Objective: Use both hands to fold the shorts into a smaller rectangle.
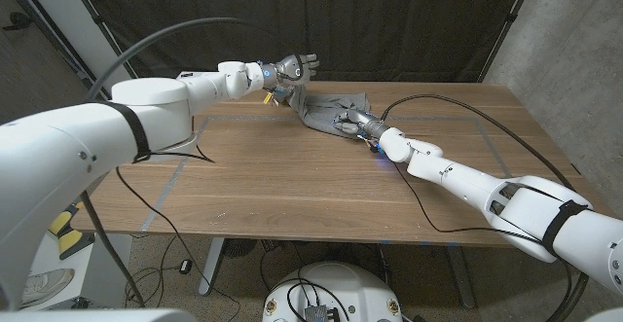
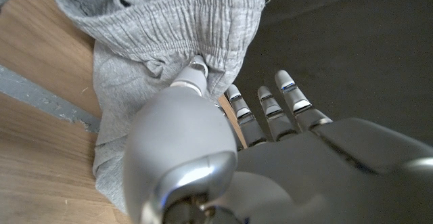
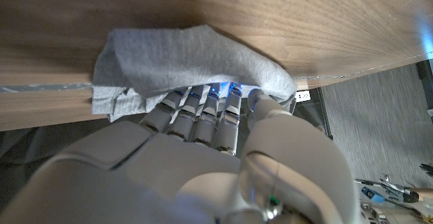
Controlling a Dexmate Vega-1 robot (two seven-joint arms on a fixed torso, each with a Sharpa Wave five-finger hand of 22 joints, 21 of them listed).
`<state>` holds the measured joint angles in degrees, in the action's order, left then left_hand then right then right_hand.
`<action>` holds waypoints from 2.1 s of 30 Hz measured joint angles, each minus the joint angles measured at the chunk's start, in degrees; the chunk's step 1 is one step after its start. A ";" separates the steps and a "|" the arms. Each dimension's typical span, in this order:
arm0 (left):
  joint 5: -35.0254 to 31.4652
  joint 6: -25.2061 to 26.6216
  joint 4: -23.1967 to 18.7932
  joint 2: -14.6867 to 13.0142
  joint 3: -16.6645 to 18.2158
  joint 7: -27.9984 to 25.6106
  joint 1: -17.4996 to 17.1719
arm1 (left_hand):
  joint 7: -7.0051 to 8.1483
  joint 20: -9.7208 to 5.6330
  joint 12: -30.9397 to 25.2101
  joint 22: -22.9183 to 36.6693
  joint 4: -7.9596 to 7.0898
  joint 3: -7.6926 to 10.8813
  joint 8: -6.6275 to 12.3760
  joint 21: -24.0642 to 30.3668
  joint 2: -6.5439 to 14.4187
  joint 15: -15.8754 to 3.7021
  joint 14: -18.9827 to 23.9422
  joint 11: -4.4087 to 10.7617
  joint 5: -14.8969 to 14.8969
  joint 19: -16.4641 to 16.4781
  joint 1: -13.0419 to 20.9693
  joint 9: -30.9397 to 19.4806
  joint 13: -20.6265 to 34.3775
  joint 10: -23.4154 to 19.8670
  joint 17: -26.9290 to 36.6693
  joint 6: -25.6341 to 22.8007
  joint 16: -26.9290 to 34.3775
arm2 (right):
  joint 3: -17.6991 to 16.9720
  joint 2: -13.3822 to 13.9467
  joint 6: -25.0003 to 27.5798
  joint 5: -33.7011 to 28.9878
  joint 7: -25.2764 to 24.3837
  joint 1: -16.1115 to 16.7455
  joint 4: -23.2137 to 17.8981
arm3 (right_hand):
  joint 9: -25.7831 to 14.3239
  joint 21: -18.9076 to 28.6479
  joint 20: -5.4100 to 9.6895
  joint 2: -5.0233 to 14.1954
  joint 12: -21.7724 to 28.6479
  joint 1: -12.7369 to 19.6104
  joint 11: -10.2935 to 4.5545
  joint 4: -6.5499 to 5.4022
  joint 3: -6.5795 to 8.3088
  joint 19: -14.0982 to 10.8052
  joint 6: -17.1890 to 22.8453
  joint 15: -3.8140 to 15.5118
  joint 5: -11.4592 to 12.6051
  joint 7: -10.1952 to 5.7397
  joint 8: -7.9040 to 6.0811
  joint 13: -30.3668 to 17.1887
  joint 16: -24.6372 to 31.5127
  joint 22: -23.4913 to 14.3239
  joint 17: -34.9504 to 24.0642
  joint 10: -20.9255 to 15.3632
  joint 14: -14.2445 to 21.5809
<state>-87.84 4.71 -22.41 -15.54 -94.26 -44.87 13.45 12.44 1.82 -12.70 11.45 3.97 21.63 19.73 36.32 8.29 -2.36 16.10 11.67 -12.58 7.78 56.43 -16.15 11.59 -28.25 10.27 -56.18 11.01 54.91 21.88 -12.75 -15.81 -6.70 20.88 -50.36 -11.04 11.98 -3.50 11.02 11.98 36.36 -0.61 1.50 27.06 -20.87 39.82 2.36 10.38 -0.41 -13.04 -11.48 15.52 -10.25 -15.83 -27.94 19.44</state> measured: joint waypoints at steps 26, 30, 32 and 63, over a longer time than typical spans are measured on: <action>-9.35 -4.01 -1.11 4.73 6.78 8.98 -0.02 | 0.33 -0.21 0.00 0.01 -0.14 -0.32 0.24 0.34 -0.01 0.00 0.01 0.11 -0.43 0.20 0.00 0.04 0.29 -0.50 -0.01 -0.27 0.00 | 0.47 -1.27 -2.09 0.61 0.26 -1.38 4.03 | 0.00 0.56 0.01 0.00 -0.33 0.00 0.00 0.24 0.24 -0.01 0.00 0.00 0.00 0.00 0.00 0.00 0.00 -0.25 -0.28 0.00 0.00; -11.71 -4.75 -1.22 5.51 8.60 9.74 -0.48 | 0.32 -0.20 0.00 0.01 -0.01 -0.44 0.22 0.34 -0.01 0.00 0.01 0.10 -0.44 0.20 0.00 0.04 0.29 -0.52 -0.01 -0.27 0.00 | 0.62 -1.51 -2.42 0.76 0.23 -1.63 4.74 | 0.00 0.56 0.01 0.00 -0.33 0.00 0.00 0.24 0.24 -0.01 0.00 0.00 0.00 0.00 0.00 0.00 0.35 -0.29 -0.28 0.00 0.00; -12.53 -4.98 -1.25 5.80 9.26 9.75 -0.66 | 0.33 -0.20 0.00 0.01 -0.01 -0.45 0.21 0.57 -0.01 0.00 0.01 0.10 -0.52 0.20 0.00 0.05 0.29 -0.52 -0.01 -0.27 0.00 | 0.64 -1.54 -2.47 0.81 0.19 -1.64 4.86 | 0.00 0.56 0.01 0.00 -0.33 0.00 0.00 0.24 0.24 -0.01 0.00 0.00 0.00 0.00 0.00 0.00 0.45 -0.29 -0.28 0.00 0.00; -13.13 -5.77 -1.47 10.90 10.97 2.33 -3.45 | 0.15 -0.39 0.00 0.01 0.01 -0.46 0.22 0.78 -0.01 0.12 0.13 0.40 -0.88 0.39 0.01 0.30 0.27 -0.82 -0.01 -0.43 0.00 | -0.08 0.31 -1.65 1.06 -0.18 0.12 1.01 | 0.00 0.22 0.00 0.00 -0.32 0.00 -0.11 0.23 0.23 0.00 0.00 0.00 0.00 0.00 0.00 0.00 0.45 -0.24 -0.26 -0.11 0.00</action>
<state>-100.96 -1.07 -23.89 -4.64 -83.29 -42.54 9.99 12.59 1.43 -12.70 11.47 3.98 21.17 19.95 37.10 8.28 -2.24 16.23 12.08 -13.46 8.18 56.43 -15.85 11.86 -29.07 10.25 -56.61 11.01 54.83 22.18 -14.40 -14.75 -6.87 21.00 -49.36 -11.04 12.20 -3.49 11.02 11.65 36.36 -0.72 1.73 27.29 -20.87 39.81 2.36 10.38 -0.42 -13.05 -11.49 15.97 -10.49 -16.10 -28.05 19.44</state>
